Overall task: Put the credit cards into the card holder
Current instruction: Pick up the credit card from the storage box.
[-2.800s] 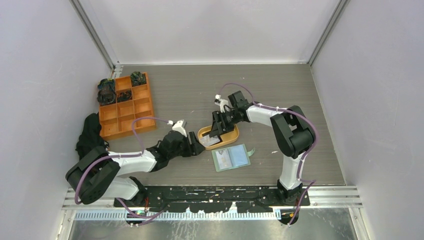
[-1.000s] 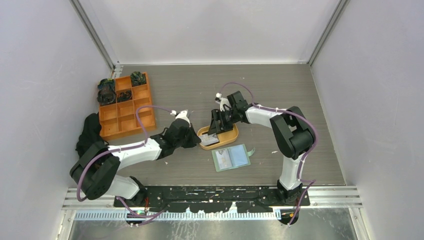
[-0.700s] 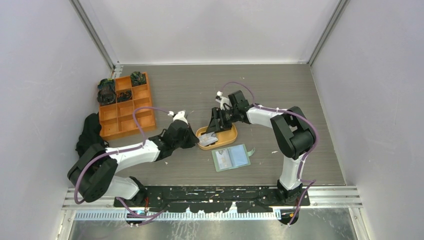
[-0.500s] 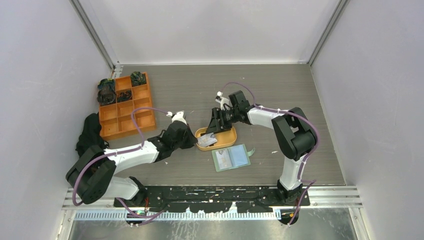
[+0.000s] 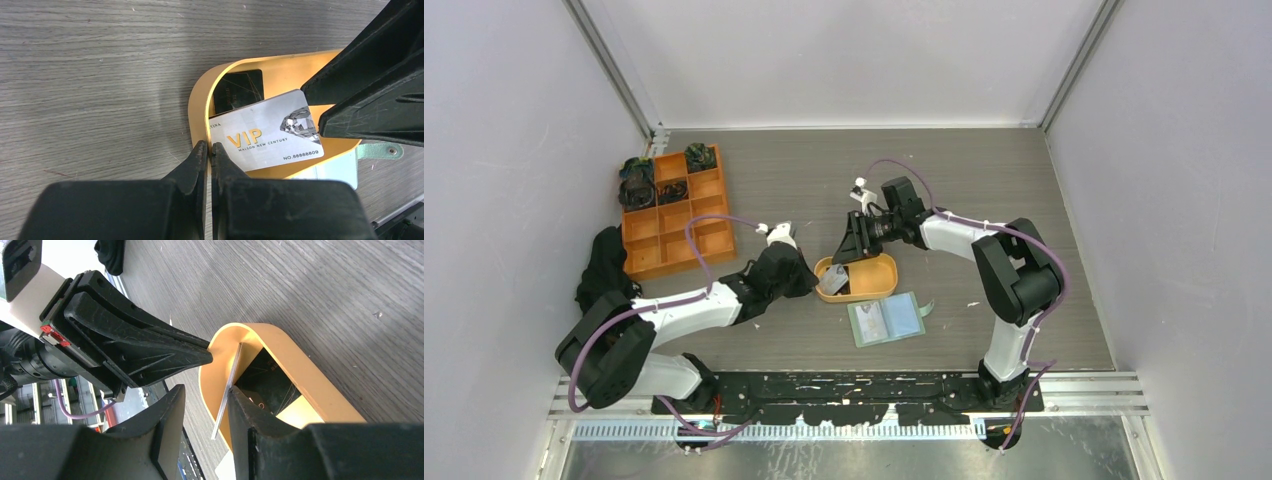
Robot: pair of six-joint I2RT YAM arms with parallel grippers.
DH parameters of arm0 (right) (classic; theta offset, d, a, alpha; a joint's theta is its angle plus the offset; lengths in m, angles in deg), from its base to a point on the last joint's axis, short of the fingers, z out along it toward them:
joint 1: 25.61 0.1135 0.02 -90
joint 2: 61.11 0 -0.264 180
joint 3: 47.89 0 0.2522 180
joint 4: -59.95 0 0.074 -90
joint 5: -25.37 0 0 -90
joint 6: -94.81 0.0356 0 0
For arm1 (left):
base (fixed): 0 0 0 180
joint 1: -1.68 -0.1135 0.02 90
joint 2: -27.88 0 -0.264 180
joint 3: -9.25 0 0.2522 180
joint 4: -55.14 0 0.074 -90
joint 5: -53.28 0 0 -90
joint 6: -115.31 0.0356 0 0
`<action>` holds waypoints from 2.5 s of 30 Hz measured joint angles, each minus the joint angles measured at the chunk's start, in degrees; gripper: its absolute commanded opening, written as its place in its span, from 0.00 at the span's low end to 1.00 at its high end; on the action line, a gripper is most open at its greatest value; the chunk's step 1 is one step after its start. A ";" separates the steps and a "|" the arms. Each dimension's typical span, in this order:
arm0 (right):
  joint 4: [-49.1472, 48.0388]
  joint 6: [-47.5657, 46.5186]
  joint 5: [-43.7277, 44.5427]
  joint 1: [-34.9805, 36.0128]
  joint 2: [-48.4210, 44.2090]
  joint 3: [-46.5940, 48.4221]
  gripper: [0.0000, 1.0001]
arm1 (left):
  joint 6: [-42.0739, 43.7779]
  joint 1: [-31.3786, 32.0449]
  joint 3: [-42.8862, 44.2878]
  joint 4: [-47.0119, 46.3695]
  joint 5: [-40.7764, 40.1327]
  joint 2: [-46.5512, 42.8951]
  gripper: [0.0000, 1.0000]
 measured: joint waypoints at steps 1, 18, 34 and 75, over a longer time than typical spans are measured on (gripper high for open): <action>0.46 -0.11 0.00 0.00 0.00 0.09 0.40 | 0.00 0.02 0.00 0.00 -0.09 0.00 0.00; 6.78 -1.38 1.31 2.69 2.32 0.39 0.33 | -0.44 0.28 0.02 -0.59 -0.39 0.07 0.00; 11.30 -1.03 5.97 2.23 6.36 3.30 0.32 | -4.00 0.28 1.33 -0.52 -3.78 1.75 0.00; 21.81 -5.73 3.15 -8.13 5.60 6.34 0.02 | -4.94 0.28 3.13 -2.47 -3.72 4.55 0.09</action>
